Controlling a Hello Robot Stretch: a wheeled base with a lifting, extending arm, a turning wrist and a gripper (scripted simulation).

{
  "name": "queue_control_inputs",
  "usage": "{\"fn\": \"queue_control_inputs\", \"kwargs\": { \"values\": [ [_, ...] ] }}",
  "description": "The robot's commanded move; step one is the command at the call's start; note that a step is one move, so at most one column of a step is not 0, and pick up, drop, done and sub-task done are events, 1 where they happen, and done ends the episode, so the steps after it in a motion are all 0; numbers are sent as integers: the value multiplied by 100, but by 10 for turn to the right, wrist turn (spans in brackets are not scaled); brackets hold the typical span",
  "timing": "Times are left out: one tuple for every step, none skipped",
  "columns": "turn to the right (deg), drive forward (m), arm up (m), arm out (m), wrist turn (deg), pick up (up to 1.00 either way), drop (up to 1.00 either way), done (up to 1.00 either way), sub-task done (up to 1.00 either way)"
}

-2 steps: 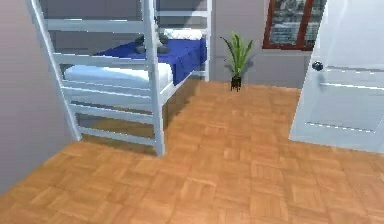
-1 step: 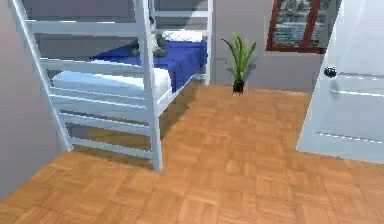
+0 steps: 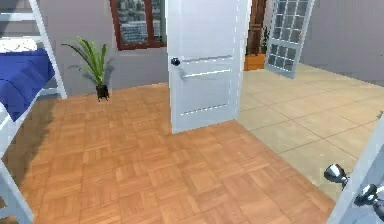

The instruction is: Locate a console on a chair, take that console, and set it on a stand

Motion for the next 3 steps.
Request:
{"fn": "queue_control_inputs", "kwargs": {
  "values": [
    [0, 95, 0, 0, 0, 0, 0, 0, 0],
    [360, 0, 0, 0, 0, 0, 0, 0, 0],
    [30, 0, 0, 0, 0, 0, 0, 0, 0]
  ]
}}
